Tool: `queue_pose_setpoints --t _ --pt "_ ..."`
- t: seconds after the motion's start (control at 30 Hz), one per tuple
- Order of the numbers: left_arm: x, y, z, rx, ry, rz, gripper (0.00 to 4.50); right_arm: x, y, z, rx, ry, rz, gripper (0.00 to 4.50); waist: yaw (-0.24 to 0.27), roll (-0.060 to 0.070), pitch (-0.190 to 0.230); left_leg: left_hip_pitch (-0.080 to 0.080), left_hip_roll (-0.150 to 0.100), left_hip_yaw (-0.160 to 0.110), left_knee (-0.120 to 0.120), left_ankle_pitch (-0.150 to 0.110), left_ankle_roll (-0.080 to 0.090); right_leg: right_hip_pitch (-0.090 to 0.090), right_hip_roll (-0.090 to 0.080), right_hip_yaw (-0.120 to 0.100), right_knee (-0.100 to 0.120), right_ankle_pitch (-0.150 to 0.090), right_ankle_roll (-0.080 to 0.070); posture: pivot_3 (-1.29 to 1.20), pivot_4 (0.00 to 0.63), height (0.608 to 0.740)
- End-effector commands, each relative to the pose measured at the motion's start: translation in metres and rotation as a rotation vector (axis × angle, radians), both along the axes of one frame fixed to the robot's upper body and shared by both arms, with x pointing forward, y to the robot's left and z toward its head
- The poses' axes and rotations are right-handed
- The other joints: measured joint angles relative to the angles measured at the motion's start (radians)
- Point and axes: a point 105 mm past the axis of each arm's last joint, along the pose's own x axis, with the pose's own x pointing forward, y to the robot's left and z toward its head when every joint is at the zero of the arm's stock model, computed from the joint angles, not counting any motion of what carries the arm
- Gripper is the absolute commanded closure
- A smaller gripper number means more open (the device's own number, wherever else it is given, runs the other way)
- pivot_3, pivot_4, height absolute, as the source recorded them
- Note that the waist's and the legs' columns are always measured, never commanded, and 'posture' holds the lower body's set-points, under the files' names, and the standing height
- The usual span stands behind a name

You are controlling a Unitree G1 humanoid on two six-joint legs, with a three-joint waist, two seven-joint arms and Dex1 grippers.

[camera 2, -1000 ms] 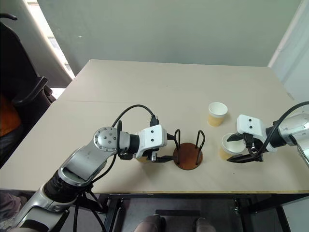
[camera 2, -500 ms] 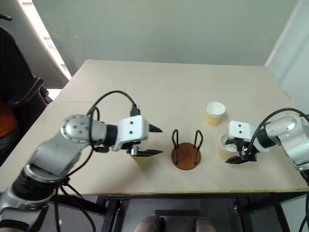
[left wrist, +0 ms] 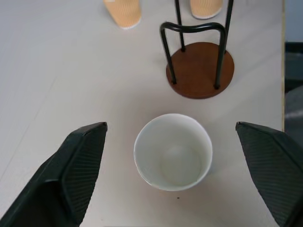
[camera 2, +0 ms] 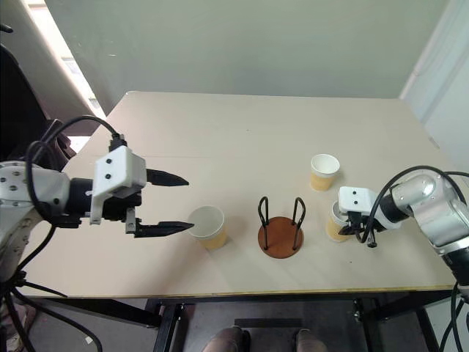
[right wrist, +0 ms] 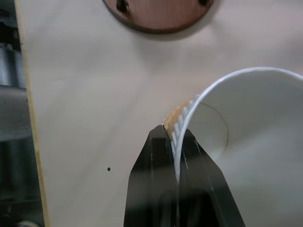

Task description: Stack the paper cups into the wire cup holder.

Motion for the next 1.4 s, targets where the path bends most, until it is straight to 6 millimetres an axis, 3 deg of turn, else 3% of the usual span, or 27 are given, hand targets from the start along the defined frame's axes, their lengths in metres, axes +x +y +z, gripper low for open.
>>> queue_pose_setpoints --t 0.03,0.2,0.3,0.37,0.47,0.57,1.3,1.4 --pt "-0.003 0.011 0.013 -0.004 -0.059 0.022 0.02 0.001 -0.006 0.07 0.116 -0.134 0.023 4.5 0.0 0.001 0.001 0.0 0.0 0.0 0.0 0.0 0.0 -0.001 0.0 0.0 0.001 -0.001 -0.001 0.0 0.15 0.74" --pt "-0.002 0.015 0.002 -0.003 -0.039 0.047 0.02 -0.011 0.016 0.135 0.211 -0.249 0.192 4.5 -0.002 0.001 0.0 0.001 0.001 0.0 -0.003 0.0 -0.003 -0.004 0.001 0.0 0.006 -0.005 -0.007 0.0 0.15 0.74" --pt "-0.001 0.013 -0.004 -0.011 -0.034 0.044 0.02 -0.019 0.043 0.149 0.244 -0.26 0.332 4.5 -0.005 0.0 0.0 0.002 0.002 -0.001 -0.008 0.002 -0.007 -0.005 0.002 0.0 0.006 -0.006 -0.009 0.0 0.15 0.74" --pt "0.0 0.01 -0.005 -0.019 -0.034 0.039 0.02 -0.022 0.055 0.145 0.229 -0.245 0.399 4.5 -0.008 0.0 0.0 0.004 0.002 -0.001 -0.013 0.003 -0.008 -0.005 0.002 0.0 0.006 -0.007 -0.01 0.0 0.15 0.74" --pt "0.003 0.006 -0.01 -0.027 -0.032 0.032 0.02 -0.022 0.078 0.122 0.166 -0.188 0.521 4.5 -0.01 0.0 0.0 0.006 0.003 -0.001 -0.015 0.004 -0.009 -0.005 0.003 0.0 0.007 -0.008 -0.012 0.0 0.15 0.74" --pt "0.004 0.002 -0.012 -0.026 -0.034 0.026 0.02 -0.02 0.089 0.111 0.125 -0.177 0.586 4.5 -0.012 0.0 0.0 0.005 0.005 -0.001 -0.015 0.004 -0.009 -0.007 0.005 -0.001 0.009 -0.008 -0.013 0.0 0.15 0.74" --pt "-0.005 -0.008 -0.012 -0.034 -0.016 0.019 0.02 -0.028 0.113 0.101 0.097 -0.158 0.739 4.5 -0.013 0.0 0.0 0.004 0.008 -0.001 -0.015 0.003 -0.012 -0.009 0.008 -0.001 0.011 -0.01 -0.018 0.0 0.15 0.74" --pt "-0.004 -0.01 -0.011 -0.039 -0.02 0.016 0.0 -0.023 0.113 0.097 0.067 -0.168 0.731 3.9 -0.013 0.0 0.0 0.004 0.009 -0.001 -0.015 0.002 -0.012 -0.009 0.008 -0.001 0.011 -0.01 -0.018 0.0 0.15 0.74"
